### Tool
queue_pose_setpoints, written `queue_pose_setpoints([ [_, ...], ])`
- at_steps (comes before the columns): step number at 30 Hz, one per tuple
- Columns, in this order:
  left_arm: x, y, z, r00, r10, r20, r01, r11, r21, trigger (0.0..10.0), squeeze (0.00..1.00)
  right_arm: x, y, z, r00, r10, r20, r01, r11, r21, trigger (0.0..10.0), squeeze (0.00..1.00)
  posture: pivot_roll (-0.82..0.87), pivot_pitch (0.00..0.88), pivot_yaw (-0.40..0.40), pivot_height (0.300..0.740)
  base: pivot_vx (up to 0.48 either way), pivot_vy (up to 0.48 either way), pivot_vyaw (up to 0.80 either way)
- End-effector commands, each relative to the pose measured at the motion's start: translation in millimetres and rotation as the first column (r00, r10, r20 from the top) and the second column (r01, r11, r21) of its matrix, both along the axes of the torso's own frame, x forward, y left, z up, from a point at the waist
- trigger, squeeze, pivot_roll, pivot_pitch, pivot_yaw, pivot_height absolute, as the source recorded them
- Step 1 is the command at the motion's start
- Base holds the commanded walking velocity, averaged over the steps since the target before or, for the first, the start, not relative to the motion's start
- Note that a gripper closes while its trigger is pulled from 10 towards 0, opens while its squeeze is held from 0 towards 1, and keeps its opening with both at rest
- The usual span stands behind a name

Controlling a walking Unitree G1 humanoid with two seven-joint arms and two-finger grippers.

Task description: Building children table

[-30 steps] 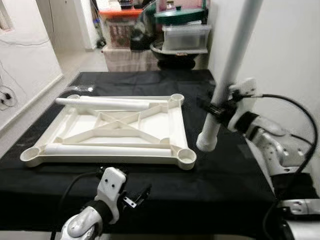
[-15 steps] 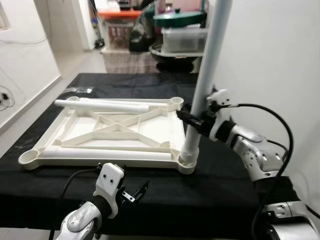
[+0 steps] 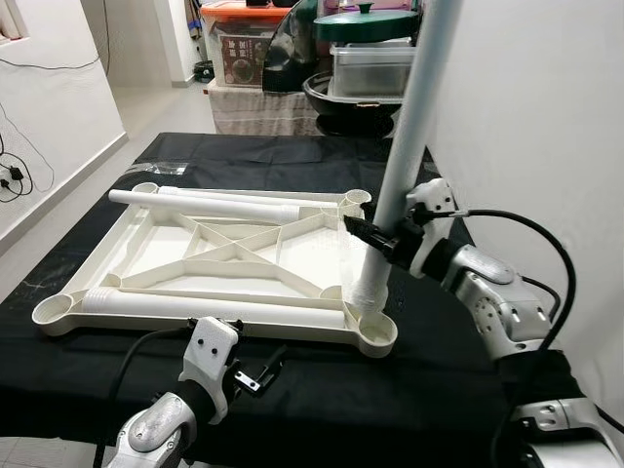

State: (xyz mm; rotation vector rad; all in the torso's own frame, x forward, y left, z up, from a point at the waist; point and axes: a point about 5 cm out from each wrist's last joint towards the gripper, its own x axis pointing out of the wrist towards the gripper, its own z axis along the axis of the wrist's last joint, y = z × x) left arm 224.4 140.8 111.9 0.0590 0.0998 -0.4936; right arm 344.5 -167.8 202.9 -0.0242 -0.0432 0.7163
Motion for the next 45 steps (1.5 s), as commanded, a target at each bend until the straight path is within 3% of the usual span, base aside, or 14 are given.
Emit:
queue_pose_setpoints([
  [1, 0.0, 3.4, -4, 1.000, 0.010, -0.015, -0.010, 1.000, 0.011, 10.0, 0.00, -4.4, -7.4, -25, 0.993, -0.022, -0.116, 0.021, 1.000, -0.014, 10.0, 0.00, 0.03, 0.000, -0.047, 0.740, 0.000, 0.000, 0.00],
  [7, 2.3, -0.5, -5, 1.000, 0.000, -0.018, 0.000, 1.000, 0.007, 10.0, 0.00, -22.3, -5.2, -26, 0.988, 0.087, -0.130, -0.091, 0.996, -0.025, 10.0, 0.00, 0.02, 0.000, -0.033, 0.740, 0.000, 0.000, 0.00],
  [14, 5.5, -1.0, -5, 1.000, -0.003, -0.016, 0.003, 1.000, 0.009, 10.0, 0.00, -27.7, 6.4, -29, 0.979, 0.150, -0.137, -0.153, 0.988, -0.014, 10.0, 0.00, 0.02, 0.000, -0.037, 0.740, 0.000, 0.000, 0.00],
  [23, 4.5, 0.6, -7, 1.000, 0.003, -0.019, -0.002, 1.000, 0.013, 10.0, 0.00, -31.6, 18.7, -36, 0.968, 0.193, -0.161, -0.201, 0.979, -0.033, 10.0, 0.00, 0.03, 0.000, -0.045, 0.740, 0.000, 0.000, 0.00],
  [32, 4.3, 0.6, -10, 1.000, 0.006, -0.024, -0.006, 1.000, 0.017, 10.0, 0.00, -32.1, 13.0, -46, 0.966, 0.165, -0.201, -0.181, 0.981, -0.064, 10.0, 0.00, 0.03, 0.000, -0.050, 0.740, 0.000, 0.000, 0.00],
  [35, 4.4, 0.9, -11, 1.000, 0.009, -0.024, -0.008, 1.000, 0.018, 10.0, 0.00, -28.1, 8.9, -50, 0.975, 0.072, -0.209, -0.089, 0.993, -0.073, 10.0, 0.00, 0.03, 0.000, -0.048, 0.740, 0.000, 0.000, 0.00],
  [36, 5.0, 1.8, -11, 1.000, 0.013, -0.023, -0.013, 1.000, 0.019, 10.0, 0.00, -21.4, 4.2, -54, 0.970, -0.097, -0.222, 0.085, 0.994, -0.061, 10.0, 0.00, 0.03, 0.000, -0.049, 0.740, 0.000, 0.000, 0.00],
  [41, 5.3, 2.7, -11, 1.000, 0.016, -0.022, -0.015, 1.000, 0.019, 10.0, 0.00, -18.1, 1.5, -57, 0.952, -0.200, -0.230, 0.192, 0.980, -0.059, 10.0, 0.00, 0.02, 0.000, -0.048, 0.740, 0.000, 0.000, 0.00],
  [44, 7.8, 2.6, -11, 1.000, 0.022, -0.017, -0.021, 0.999, 0.026, 10.0, 0.00, -22.7, 3.1, -83, 0.833, -0.482, -0.271, 0.452, 0.876, -0.169, 10.0, 0.00, 0.02, 0.000, -0.047, 0.740, 0.000, 0.000, 0.00],
  [45, 9.1, 3.2, -11, 0.999, 0.028, -0.014, -0.028, 0.999, 0.032, 10.0, 0.00, -24.1, 1.6, -90, 0.768, -0.581, -0.270, 0.547, 0.814, -0.194, 10.0, 0.00, 0.02, 0.000, -0.048, 0.740, 0.000, 0.000, 0.00],
])
